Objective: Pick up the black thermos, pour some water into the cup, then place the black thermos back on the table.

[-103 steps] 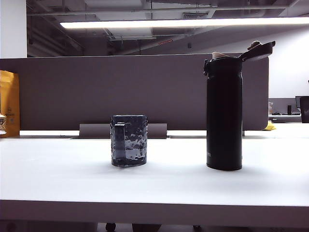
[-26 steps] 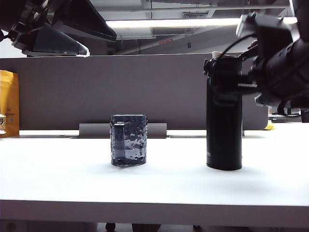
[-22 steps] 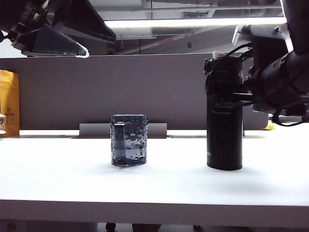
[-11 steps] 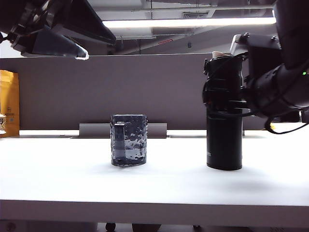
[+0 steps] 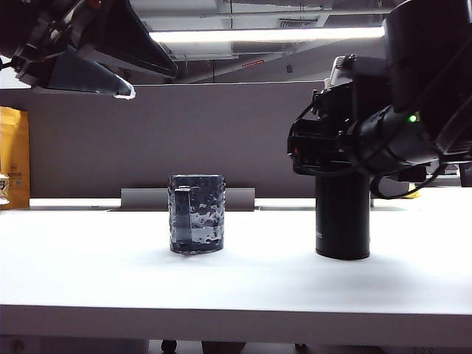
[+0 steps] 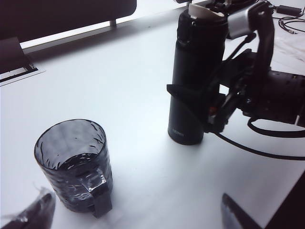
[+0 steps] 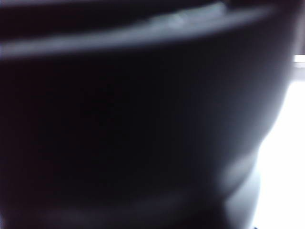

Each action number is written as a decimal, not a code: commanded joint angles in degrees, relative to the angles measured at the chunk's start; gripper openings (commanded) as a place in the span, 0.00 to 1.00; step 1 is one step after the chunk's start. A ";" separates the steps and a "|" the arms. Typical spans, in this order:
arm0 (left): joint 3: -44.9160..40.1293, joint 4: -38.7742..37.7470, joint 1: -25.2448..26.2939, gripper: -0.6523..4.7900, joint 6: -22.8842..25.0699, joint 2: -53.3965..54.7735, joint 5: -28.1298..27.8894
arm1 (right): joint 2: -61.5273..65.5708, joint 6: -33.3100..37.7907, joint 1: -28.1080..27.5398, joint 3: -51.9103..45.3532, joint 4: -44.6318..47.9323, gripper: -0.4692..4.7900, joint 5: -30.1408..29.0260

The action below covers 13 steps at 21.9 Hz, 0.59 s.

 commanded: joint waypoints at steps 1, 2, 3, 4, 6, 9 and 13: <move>0.09 0.20 0.00 1.00 0.22 -0.02 -0.09 | 0.13 -0.11 0.04 0.52 0.57 1.00 3.41; 0.09 0.15 0.00 1.00 0.22 -0.02 -0.09 | 0.13 -0.11 0.02 0.48 0.48 1.00 4.11; 0.09 0.13 0.00 1.00 0.22 -0.02 -0.09 | 0.13 -0.11 -0.02 0.48 0.17 1.00 4.35; 0.09 0.13 0.00 1.00 0.22 -0.02 -0.09 | 0.13 -0.11 -0.02 0.48 0.15 0.75 4.15; 0.09 0.17 0.00 1.00 0.22 -0.02 -0.09 | 0.13 -0.11 0.00 0.48 0.20 0.47 4.11; 0.09 0.87 0.00 1.00 0.22 -0.02 -0.13 | -0.17 -4.24 0.00 0.50 0.11 0.37 2.78; 0.20 4.92 0.96 1.00 0.22 -0.02 -3.96 | -6.19 -14.05 0.00 4.13 -6.12 0.36 -6.36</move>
